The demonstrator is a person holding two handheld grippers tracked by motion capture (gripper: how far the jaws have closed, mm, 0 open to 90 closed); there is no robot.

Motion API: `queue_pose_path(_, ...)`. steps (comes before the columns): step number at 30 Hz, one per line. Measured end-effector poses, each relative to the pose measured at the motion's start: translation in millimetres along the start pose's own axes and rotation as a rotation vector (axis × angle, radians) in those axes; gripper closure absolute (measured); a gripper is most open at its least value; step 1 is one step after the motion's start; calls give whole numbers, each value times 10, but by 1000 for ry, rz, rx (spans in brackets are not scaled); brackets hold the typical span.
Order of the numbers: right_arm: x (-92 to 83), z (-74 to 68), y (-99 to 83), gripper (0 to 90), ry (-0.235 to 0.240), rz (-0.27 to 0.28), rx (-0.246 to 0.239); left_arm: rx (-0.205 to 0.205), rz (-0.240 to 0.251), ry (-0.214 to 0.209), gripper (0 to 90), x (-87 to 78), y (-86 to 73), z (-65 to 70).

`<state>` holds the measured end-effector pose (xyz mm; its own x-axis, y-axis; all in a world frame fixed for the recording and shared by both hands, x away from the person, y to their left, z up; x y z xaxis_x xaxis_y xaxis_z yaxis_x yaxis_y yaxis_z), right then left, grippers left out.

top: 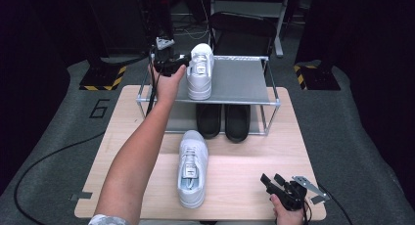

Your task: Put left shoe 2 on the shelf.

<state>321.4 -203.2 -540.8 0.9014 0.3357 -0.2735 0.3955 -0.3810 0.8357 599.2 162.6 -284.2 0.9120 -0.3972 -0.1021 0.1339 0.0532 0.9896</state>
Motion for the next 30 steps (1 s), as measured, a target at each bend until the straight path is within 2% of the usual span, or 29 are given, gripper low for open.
queue_pose_path(4, 1, -7, 1, 324, 0, 2, -9, -5, -1, -1, 513, -47, 25, 28)
queue_pose_path(7, 0, -25, 2, 312, 3, -1, -27, 9, 3, -6, 513, -121, 59, 56)
queue_pose_path(11, 0, -80, 8, 290, -13, 3, -87, 18, 45, -17, 515, -309, 77, 62)
queue_pose_path(15, 18, -126, 4, 291, -40, -12, -109, 0, 44, -45, 536, -484, 35, 1)
queue_pose_path(17, 14, -152, 7, 297, -40, -16, -126, 12, 63, -49, 545, -586, 9, -21)
queue_pose_path(20, 3, -221, 27, 317, -41, -6, -175, 25, 53, -65, 543, -737, -56, -57)
queue_pose_path(24, -2, -333, 40, 373, -7, 13, -214, 30, 36, -83, 519, -899, -141, -118)
queue_pose_path(30, 38, -438, 29, 401, 36, -17, -209, 20, 20, -86, 515, -1084, -279, -242)
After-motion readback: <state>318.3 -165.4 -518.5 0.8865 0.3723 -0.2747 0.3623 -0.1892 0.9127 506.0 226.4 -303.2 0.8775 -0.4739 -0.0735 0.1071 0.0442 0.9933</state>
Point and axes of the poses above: each handheld gripper's, and its own axes: x roughly forward along the jaws, y roughly out of its top, z roughly to its right, the point moved 3 cm from there along x, roughly forward along the jaws, and after that the axes turned 9 degrees about z, right-handed, at the moved point
